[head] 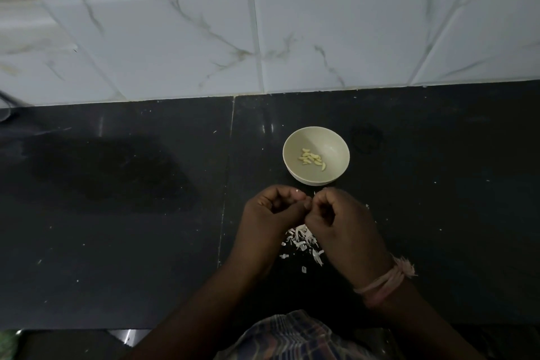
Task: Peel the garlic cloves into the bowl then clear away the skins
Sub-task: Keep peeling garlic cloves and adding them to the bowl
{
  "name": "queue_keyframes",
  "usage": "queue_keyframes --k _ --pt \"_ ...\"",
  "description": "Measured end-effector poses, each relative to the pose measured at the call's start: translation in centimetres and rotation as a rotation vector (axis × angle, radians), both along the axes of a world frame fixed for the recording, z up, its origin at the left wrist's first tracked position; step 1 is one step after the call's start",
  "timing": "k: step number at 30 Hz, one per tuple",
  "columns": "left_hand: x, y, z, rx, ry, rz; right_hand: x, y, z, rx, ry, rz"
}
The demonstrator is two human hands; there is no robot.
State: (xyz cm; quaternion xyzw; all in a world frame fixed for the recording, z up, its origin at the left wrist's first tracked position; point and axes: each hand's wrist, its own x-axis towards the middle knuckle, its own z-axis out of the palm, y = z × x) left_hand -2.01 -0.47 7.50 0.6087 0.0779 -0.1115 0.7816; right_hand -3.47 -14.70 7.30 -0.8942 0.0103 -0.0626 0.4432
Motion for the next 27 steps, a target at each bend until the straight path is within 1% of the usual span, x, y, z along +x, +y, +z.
queue_keyframes --k 3,6,8,11,14,17,19,21,23,25,27 --pt "0.3 -0.2 -0.3 -0.060 0.104 -0.010 0.1 0.2 -0.8 -0.181 -0.096 0.003" --pt "0.8 -0.3 -0.5 -0.132 0.175 -0.022 0.1 0.2 -1.1 -0.291 -0.175 0.008" --pt "1.2 -0.2 -0.2 -0.204 0.242 -0.031 0.1 0.3 -0.9 -0.331 -0.206 0.003" --pt "1.5 -0.3 0.2 -0.285 0.323 -0.037 0.4 0.5 -1.0 -0.320 -0.211 0.016" --pt "1.5 -0.4 0.1 -0.251 0.334 0.015 0.6 0.3 -1.3 -0.337 -0.195 0.035" --pt "1.3 -0.6 0.2 -0.158 0.255 0.018 0.8 0.3 -1.3 -0.366 -0.188 0.030" --pt "1.4 -0.7 0.2 -0.122 0.219 -0.019 0.9 0.4 -1.4 -0.333 -0.166 0.034" --pt "1.6 -0.8 0.1 -0.149 0.247 -0.055 0.8 0.2 -1.4 -0.240 -0.118 0.028" --pt "1.7 -0.8 -0.1 -0.228 0.305 -0.063 0.8 0.0 -1.2 -0.048 0.001 -0.006" --pt "1.7 -0.8 -0.5 -0.288 0.360 -0.035 0.9 -0.1 -0.9 0.141 0.135 -0.095" --pt "1.7 -1.0 -0.8 -0.303 0.396 -0.007 1.0 -0.2 -1.1 0.263 0.209 -0.206"
